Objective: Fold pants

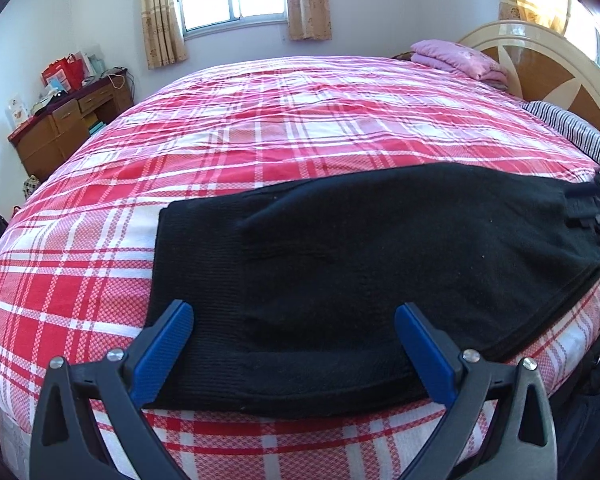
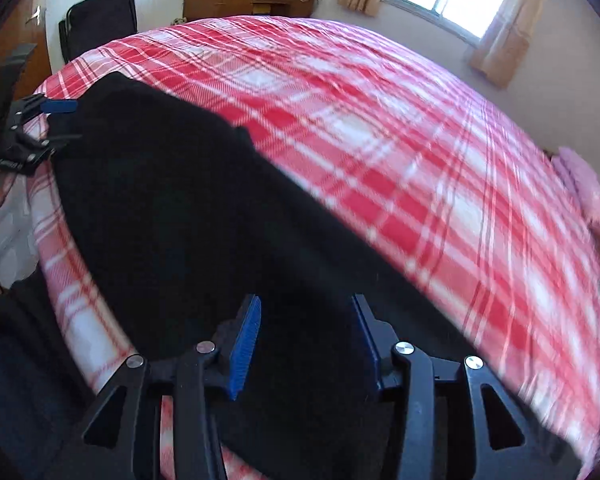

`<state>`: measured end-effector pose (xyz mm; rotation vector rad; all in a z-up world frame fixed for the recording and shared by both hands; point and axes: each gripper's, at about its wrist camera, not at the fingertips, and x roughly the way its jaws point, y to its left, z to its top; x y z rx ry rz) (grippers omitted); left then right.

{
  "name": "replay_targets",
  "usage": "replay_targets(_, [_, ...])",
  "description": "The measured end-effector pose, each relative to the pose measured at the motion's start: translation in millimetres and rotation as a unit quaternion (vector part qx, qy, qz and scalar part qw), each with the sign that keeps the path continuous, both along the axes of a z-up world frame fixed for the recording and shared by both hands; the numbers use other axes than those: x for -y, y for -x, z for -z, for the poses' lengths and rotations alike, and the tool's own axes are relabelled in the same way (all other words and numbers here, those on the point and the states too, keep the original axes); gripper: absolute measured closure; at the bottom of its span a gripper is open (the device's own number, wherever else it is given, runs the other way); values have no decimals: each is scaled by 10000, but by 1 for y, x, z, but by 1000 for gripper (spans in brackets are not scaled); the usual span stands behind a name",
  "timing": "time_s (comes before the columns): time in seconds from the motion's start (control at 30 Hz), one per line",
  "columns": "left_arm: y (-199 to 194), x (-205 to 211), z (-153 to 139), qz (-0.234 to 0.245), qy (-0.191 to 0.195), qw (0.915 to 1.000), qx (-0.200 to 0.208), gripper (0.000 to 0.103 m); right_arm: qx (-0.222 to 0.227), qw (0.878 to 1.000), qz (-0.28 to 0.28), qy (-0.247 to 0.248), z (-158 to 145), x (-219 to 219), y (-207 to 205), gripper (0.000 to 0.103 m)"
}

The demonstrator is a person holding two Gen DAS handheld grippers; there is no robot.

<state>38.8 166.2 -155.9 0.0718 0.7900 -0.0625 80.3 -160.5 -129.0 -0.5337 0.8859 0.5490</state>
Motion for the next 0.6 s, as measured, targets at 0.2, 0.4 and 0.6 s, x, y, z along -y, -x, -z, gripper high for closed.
replay_targets(0.2, [1,5,4,-62,-247,9997,3,0,-255,9997,65,9,18,11,30,56])
replay_targets(0.4, [5,10,-11,-197,-44,9998,32,0,-238,9996,59,-116,11,15,44,56])
replay_targets(0.6, [4,48,-2,273,-147,9994,-136,0,134,9977,-177,-648,-6,1,50,55])
